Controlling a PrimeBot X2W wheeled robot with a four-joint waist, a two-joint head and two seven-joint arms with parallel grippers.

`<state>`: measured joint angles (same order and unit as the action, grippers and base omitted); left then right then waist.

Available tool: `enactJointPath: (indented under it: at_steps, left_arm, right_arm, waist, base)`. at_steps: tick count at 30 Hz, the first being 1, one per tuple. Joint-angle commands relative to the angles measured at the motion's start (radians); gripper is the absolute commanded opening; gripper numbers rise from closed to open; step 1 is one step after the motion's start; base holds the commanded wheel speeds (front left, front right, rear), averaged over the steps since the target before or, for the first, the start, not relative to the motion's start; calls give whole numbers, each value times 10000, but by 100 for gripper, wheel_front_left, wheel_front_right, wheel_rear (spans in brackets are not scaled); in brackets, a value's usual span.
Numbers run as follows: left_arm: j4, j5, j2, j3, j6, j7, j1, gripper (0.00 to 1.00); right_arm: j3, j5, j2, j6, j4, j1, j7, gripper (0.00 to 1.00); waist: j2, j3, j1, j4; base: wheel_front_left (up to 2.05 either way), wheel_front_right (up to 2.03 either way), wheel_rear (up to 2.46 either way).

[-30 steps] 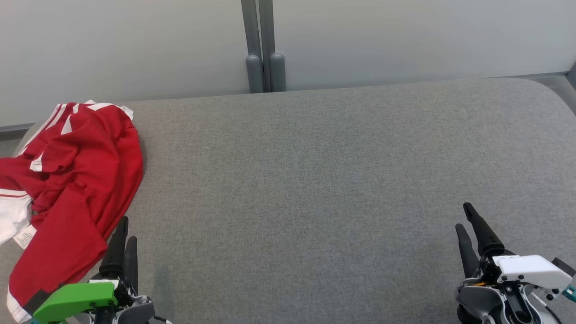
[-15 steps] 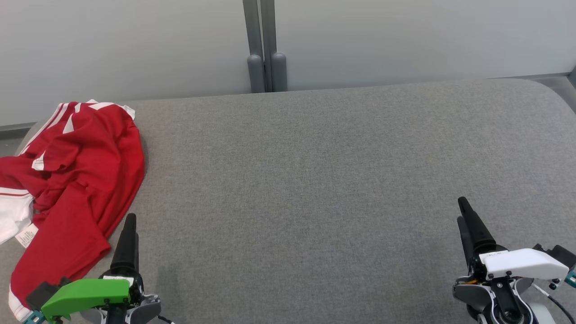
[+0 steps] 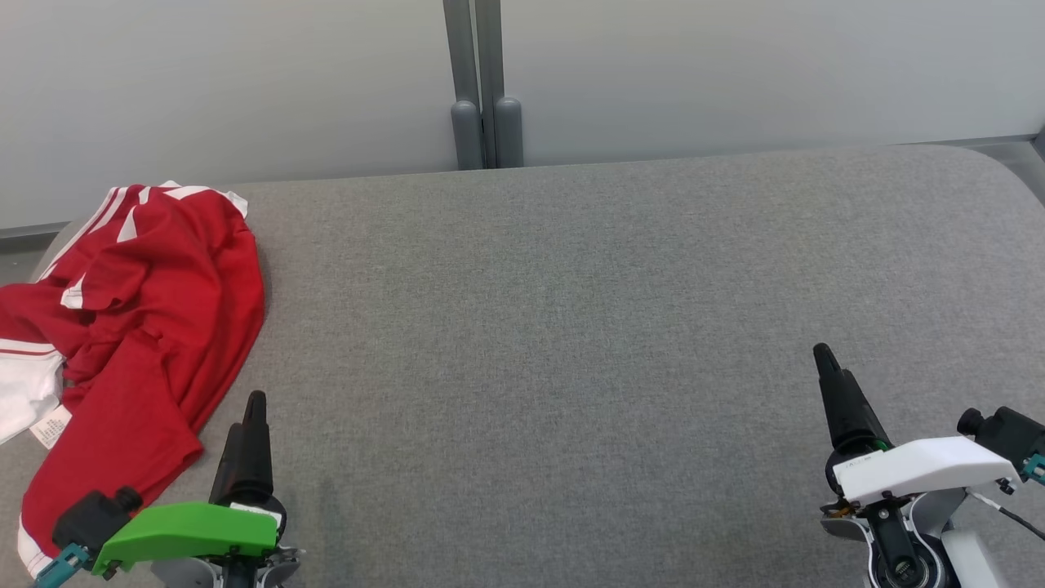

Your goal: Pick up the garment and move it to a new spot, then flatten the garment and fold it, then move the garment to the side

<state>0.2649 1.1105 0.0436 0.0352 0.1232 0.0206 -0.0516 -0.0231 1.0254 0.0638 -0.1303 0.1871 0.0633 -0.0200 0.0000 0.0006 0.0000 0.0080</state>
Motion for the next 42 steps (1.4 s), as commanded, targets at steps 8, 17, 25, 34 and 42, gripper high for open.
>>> enactJointPath:
  at_steps: [8,17,25,34,42]
  left_arm:
    - [-385,-2124,138,-176,-99,373,58,100]
    - [-474,-3643,298,-455,-224,670,165,100]
    - [-482,-4677,487,-684,-280,917,219,100]
    - [-484,-5649,624,-846,-386,1176,286,100]
    - [-409,-6498,698,-960,-428,1371,394,100]
  right_arm:
    - [112,-1881,149,-4,-229,38,-378,100]
    - [96,-3347,192,-4,-151,13,-677,100]
    - [81,-4484,248,-4,-53,-32,-921,100]
    - [36,-5595,230,-4,43,-88,-1178,100]
    - [-63,-6563,244,-4,166,-181,-1379,100]
  waist:
    - [0,-21,0,0]
    - [0,-37,0,27]
    - [0,-37,0,28]
    - [0,-10,0,-22]
    - [0,-37,0,-51]
  base:
    - [0,0,0]
    - [0,0,0]
    - [0,0,0]
    - [0,0,0]
    - [0,0,0]
